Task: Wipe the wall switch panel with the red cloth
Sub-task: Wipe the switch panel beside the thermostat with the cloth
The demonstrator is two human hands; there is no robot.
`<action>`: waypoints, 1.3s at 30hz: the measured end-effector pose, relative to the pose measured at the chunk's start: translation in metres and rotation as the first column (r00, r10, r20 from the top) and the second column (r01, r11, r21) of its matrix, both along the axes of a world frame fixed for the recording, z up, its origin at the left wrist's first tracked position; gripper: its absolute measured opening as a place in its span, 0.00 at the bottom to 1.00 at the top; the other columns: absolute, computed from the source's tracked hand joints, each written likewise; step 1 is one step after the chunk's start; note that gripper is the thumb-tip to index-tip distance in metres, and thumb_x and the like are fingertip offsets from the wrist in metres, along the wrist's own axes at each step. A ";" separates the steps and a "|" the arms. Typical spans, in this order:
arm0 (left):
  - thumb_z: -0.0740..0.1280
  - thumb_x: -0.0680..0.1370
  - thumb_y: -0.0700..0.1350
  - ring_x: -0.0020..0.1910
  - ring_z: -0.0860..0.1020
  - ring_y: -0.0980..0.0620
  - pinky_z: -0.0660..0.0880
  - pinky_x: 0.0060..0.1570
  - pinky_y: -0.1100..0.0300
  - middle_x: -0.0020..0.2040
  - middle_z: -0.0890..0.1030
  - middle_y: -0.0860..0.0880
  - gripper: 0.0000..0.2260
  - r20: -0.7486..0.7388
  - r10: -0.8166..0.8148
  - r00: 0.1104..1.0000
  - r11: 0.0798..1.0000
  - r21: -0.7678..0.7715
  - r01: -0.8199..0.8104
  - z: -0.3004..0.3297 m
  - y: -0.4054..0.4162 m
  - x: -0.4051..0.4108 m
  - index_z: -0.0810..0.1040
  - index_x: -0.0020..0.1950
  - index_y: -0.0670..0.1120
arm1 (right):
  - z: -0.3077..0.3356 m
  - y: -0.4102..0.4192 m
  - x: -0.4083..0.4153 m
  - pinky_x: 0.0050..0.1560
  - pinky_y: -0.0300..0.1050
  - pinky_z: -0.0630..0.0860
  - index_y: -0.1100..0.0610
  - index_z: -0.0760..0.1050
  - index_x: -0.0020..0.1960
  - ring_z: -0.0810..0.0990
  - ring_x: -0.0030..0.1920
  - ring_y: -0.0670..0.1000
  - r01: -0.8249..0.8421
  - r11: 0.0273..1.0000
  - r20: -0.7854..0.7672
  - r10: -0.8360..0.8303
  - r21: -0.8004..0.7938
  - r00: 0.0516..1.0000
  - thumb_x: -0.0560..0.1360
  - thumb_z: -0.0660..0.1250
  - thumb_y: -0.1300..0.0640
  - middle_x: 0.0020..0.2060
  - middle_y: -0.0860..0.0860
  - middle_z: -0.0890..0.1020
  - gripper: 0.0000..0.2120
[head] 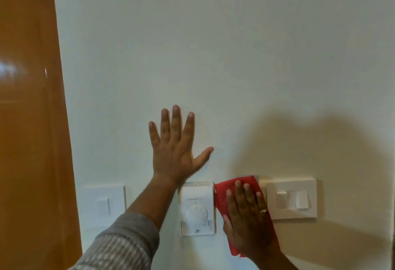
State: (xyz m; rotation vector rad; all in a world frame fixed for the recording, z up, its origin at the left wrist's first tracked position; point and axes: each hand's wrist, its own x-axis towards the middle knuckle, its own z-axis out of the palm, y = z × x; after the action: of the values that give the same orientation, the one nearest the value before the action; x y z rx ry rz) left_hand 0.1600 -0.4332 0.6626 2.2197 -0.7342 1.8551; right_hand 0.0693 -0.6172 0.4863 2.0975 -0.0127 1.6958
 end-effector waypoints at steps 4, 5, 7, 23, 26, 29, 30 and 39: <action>0.52 0.76 0.76 0.82 0.49 0.33 0.44 0.77 0.30 0.83 0.49 0.36 0.47 -0.052 -0.001 0.999 0.998 -0.059 -0.002 -0.001 0.001 0.002 0.48 0.84 0.45 | -0.004 -0.019 -0.009 0.78 0.59 0.53 0.60 0.59 0.77 0.55 0.79 0.60 -0.076 0.982 -0.076 0.064 -0.170 0.995 0.75 0.67 0.47 0.78 0.59 0.60 0.37; 0.51 0.76 0.76 0.82 0.48 0.33 0.45 0.77 0.30 0.84 0.48 0.36 0.47 -0.065 -0.013 0.998 0.998 -0.059 0.009 -0.002 0.000 0.001 0.47 0.84 0.45 | -0.003 -0.023 -0.013 0.78 0.59 0.53 0.60 0.56 0.79 0.55 0.79 0.60 -0.097 0.978 -0.105 0.078 -0.184 0.991 0.76 0.66 0.46 0.79 0.58 0.57 0.38; 0.52 0.76 0.76 0.82 0.48 0.32 0.46 0.77 0.29 0.84 0.48 0.36 0.47 -0.076 -0.030 0.997 0.998 -0.053 0.026 -0.003 0.000 -0.001 0.47 0.84 0.45 | 0.002 -0.024 -0.017 0.78 0.59 0.53 0.60 0.52 0.80 0.55 0.79 0.60 -0.104 0.985 -0.133 0.086 -0.138 0.987 0.78 0.63 0.45 0.80 0.58 0.53 0.38; 0.53 0.76 0.75 0.81 0.52 0.30 0.48 0.76 0.28 0.83 0.53 0.34 0.46 -0.024 -0.005 1.000 0.996 -0.088 0.003 -0.001 -0.004 -0.004 0.49 0.84 0.45 | -0.004 -0.041 -0.021 0.78 0.57 0.53 0.62 0.58 0.77 0.52 0.79 0.59 -0.189 0.963 -0.132 0.165 -0.192 0.977 0.80 0.62 0.42 0.75 0.60 0.62 0.34; 0.53 0.76 0.75 0.81 0.53 0.29 0.49 0.76 0.28 0.82 0.55 0.34 0.46 -0.009 0.012 1.000 0.995 -0.094 -0.013 -0.002 -0.005 -0.002 0.52 0.83 0.44 | 0.009 -0.025 -0.014 0.78 0.58 0.50 0.62 0.58 0.77 0.54 0.79 0.61 -0.130 0.988 -0.079 0.124 -0.078 0.989 0.81 0.58 0.40 0.75 0.61 0.62 0.34; 0.54 0.76 0.75 0.81 0.53 0.30 0.48 0.76 0.29 0.82 0.55 0.34 0.46 0.003 0.016 1.000 0.996 -0.091 -0.015 -0.003 -0.004 0.000 0.53 0.83 0.44 | 0.009 -0.022 -0.010 0.77 0.59 0.53 0.62 0.60 0.76 0.60 0.76 0.61 -0.120 0.981 -0.077 0.109 -0.154 0.991 0.81 0.57 0.40 0.74 0.61 0.64 0.32; 0.53 0.76 0.75 0.81 0.53 0.30 0.48 0.76 0.29 0.82 0.55 0.34 0.46 -0.003 0.022 1.000 0.996 -0.088 -0.022 -0.003 -0.004 0.000 0.53 0.83 0.44 | 0.008 -0.026 -0.011 0.76 0.59 0.56 0.62 0.61 0.76 0.62 0.75 0.62 -0.124 0.967 -0.090 0.106 -0.223 0.990 0.81 0.58 0.41 0.74 0.60 0.65 0.32; 0.52 0.76 0.75 0.82 0.50 0.34 0.47 0.78 0.32 0.84 0.51 0.36 0.48 -0.042 0.029 0.999 0.994 -0.106 -0.034 -0.004 -0.004 -0.005 0.50 0.84 0.43 | 0.006 -0.038 -0.018 0.78 0.58 0.50 0.62 0.55 0.78 0.51 0.79 0.61 -0.111 0.985 -0.108 0.097 -0.136 0.989 0.81 0.54 0.37 0.76 0.61 0.60 0.36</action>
State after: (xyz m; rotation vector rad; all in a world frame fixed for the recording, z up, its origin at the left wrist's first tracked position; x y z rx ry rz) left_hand 0.1551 -0.4372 0.6588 2.2071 -0.5821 1.8131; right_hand 0.0508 -0.6553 0.4921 2.1066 0.2449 1.5964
